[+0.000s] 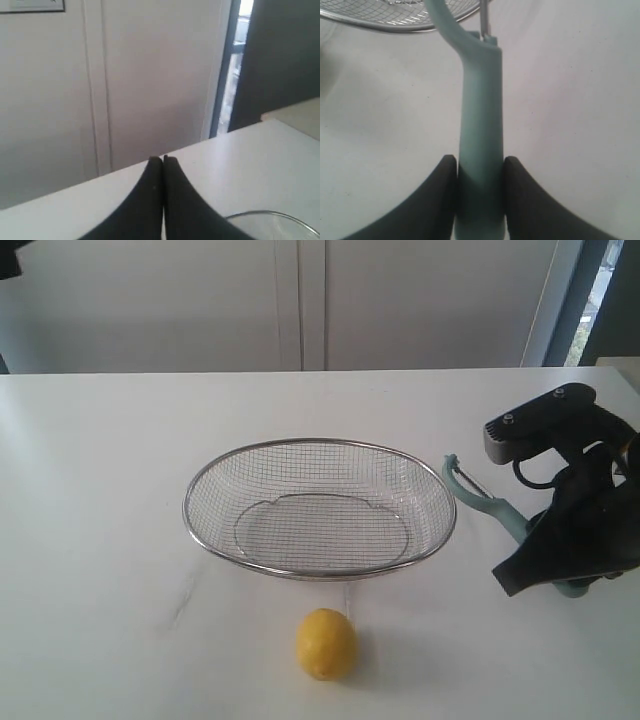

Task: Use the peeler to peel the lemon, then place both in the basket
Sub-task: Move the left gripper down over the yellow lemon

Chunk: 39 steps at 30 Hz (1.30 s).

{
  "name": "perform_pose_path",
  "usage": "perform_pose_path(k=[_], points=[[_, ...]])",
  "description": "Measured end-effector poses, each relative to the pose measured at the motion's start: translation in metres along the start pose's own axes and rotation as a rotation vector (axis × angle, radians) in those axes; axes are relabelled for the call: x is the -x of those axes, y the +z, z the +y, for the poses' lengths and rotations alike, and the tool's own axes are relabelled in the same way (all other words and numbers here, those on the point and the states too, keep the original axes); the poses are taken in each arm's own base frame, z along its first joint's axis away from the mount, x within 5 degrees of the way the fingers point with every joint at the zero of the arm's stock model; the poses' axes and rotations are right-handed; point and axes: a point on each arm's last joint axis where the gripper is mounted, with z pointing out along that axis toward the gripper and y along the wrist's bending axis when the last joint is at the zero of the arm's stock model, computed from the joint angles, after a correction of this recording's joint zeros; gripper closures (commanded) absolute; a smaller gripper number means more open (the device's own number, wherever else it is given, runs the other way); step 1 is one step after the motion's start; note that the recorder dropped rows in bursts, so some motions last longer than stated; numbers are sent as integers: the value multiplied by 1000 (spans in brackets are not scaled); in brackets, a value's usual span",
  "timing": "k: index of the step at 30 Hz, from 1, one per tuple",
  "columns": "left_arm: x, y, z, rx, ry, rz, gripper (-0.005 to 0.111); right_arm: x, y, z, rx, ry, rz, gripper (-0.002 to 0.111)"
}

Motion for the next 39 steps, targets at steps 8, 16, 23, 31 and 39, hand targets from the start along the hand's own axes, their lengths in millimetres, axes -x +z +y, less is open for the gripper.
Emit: perform_pose_path(k=[8,16,23,31,39], points=[[-13,40,-37,-279,-25,137,107,0,0,0,0,0,0,108],[-23,56,-16,12,261,164,107,0,0,0,0,0,0,108],[-32,32,46,695,556,415,107,-1,0,0,1,0,7,108],[-58,66,-2,160,362,849,107,-1,0,0,1,0,11,108],[-81,83,-155,-474,588,983,107,-1,0,0,1,0,11,108]])
